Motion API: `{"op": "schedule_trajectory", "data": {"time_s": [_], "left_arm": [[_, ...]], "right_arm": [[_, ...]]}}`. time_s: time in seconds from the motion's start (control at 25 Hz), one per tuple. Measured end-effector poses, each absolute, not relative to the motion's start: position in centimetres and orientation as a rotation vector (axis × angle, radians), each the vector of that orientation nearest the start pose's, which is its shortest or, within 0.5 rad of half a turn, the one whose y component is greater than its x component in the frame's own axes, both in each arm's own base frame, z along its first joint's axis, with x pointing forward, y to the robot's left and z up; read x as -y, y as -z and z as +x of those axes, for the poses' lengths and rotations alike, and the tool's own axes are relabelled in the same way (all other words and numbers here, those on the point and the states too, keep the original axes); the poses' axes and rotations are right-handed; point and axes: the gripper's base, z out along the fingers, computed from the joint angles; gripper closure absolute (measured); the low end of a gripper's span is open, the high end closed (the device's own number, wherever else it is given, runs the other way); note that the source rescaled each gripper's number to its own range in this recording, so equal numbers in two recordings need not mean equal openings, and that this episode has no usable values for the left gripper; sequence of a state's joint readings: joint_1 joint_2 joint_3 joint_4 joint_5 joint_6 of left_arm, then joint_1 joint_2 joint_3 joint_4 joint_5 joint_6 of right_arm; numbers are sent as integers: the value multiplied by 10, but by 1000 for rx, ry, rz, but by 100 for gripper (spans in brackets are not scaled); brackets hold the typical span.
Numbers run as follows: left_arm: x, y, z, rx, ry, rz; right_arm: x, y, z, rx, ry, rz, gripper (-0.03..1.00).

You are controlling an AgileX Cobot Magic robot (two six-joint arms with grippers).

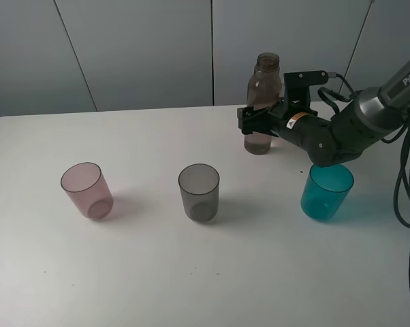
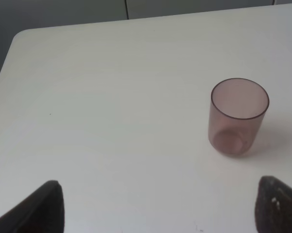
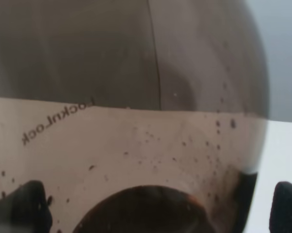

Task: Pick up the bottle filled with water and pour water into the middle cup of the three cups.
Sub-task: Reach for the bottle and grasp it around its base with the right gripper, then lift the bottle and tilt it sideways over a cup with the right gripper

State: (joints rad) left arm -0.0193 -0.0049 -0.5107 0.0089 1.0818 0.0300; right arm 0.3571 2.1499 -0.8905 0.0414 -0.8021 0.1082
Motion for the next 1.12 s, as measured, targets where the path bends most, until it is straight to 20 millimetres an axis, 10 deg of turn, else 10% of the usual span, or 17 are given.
{"op": "schedule_trajectory", "data": {"time_s": [1.12], "left_arm": [[-1,-278,-8,-2049,-20,53]], "right_arm": [[-136,-81,371,-1897,-309,-188,-3]]}}
